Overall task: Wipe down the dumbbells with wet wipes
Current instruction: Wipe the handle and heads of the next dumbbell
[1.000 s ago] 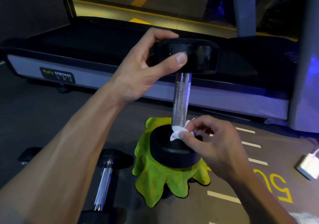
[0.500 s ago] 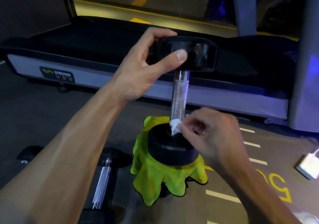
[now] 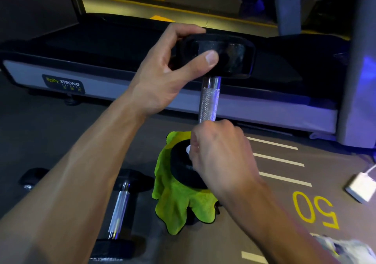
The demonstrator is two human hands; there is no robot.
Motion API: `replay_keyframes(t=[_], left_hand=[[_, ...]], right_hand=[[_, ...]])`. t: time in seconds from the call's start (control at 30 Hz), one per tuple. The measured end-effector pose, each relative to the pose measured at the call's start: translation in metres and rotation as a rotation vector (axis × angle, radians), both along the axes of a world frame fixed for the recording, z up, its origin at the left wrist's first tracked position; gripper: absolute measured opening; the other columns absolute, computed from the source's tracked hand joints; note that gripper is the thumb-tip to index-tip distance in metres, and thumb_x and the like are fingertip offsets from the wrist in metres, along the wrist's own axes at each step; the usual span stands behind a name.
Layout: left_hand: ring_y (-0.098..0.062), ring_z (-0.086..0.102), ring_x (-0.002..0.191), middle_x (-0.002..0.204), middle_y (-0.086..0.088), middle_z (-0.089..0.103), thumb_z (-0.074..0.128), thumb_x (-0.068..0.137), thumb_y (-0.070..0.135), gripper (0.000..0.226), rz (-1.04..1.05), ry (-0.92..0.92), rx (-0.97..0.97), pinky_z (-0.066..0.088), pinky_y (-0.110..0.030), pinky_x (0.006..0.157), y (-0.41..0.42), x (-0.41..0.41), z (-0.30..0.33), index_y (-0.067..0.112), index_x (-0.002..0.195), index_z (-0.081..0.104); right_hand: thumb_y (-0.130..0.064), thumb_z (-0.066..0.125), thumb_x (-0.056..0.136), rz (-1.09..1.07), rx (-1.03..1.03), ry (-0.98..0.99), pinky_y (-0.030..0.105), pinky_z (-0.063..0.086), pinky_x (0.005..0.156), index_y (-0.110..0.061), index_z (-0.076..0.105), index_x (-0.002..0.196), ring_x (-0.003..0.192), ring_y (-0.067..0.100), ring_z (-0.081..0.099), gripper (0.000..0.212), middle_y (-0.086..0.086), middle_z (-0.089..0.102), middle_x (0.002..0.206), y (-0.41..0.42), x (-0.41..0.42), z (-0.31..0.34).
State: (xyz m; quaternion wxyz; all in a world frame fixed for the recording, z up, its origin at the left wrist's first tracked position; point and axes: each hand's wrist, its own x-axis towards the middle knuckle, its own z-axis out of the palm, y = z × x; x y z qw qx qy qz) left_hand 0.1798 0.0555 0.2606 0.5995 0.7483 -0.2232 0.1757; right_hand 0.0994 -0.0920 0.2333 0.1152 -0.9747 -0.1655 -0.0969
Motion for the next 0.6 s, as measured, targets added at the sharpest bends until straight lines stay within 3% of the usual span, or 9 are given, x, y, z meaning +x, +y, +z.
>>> replay_keyframes(t=[0.1, 0.23, 0.33, 0.47, 0.6], left_hand=[[-0.01, 0.063, 0.114, 0.12, 0.01, 0.063, 0.074, 0.088, 0.048, 0.045, -0.003, 0.003, -0.002, 0.053, -0.047, 0.108, 0.001, 0.0, 0.001, 0.032, 0.126, 0.058], [-0.01, 0.063, 0.113, 0.116, 0.011, 0.063, 0.075, 0.087, 0.047, 0.043, -0.014, 0.0, -0.036, 0.054, -0.04, 0.106, 0.001, -0.002, -0.001, 0.033, 0.124, 0.058], [-0.006, 0.062, 0.11, 0.115, 0.011, 0.063, 0.074, 0.087, 0.046, 0.044, -0.018, -0.001, -0.057, 0.052, -0.032, 0.102, 0.0, -0.002, -0.002, 0.032, 0.125, 0.058], [-0.005, 0.063, 0.11, 0.115, 0.013, 0.063, 0.074, 0.086, 0.048, 0.045, -0.005, 0.0, -0.059, 0.052, -0.031, 0.101, 0.002, 0.001, -0.003, 0.033, 0.125, 0.058], [-0.005, 0.063, 0.109, 0.114, 0.012, 0.064, 0.075, 0.086, 0.049, 0.044, 0.004, 0.007, -0.067, 0.053, -0.03, 0.1, 0.0, 0.002, -0.003, 0.035, 0.124, 0.058]], right_hand=[[-0.031, 0.061, 0.09, -0.004, 0.077, 0.09, 0.034, 0.043, 0.066, -0.024, 0.062, 0.085, 0.077, 0.031, 0.056, 0.009, -0.001, 0.059, 0.079, -0.023, 0.007, -0.003], [-0.037, 0.069, 0.083, -0.082, 0.209, 0.107, 0.033, 0.042, 0.061, -0.026, 0.061, 0.067, 0.064, 0.017, 0.053, 0.021, -0.006, 0.056, 0.06, -0.055, 0.016, -0.008], [-0.031, 0.072, 0.082, 0.002, 0.251, 0.04, 0.033, 0.049, 0.064, -0.027, 0.065, 0.071, 0.062, 0.01, 0.056, 0.014, -0.009, 0.059, 0.06, -0.052, 0.014, -0.016], [-0.02, 0.082, 0.083, 0.098, 0.631, -0.097, 0.021, 0.05, 0.063, -0.025, 0.073, 0.079, 0.065, 0.011, 0.061, 0.011, -0.008, 0.065, 0.069, -0.049, 0.011, -0.019], [-0.017, 0.082, 0.081, 0.118, 0.509, -0.152, 0.021, 0.048, 0.067, -0.029, 0.075, 0.088, 0.072, 0.012, 0.058, 0.015, -0.011, 0.058, 0.081, -0.045, 0.014, -0.034]])
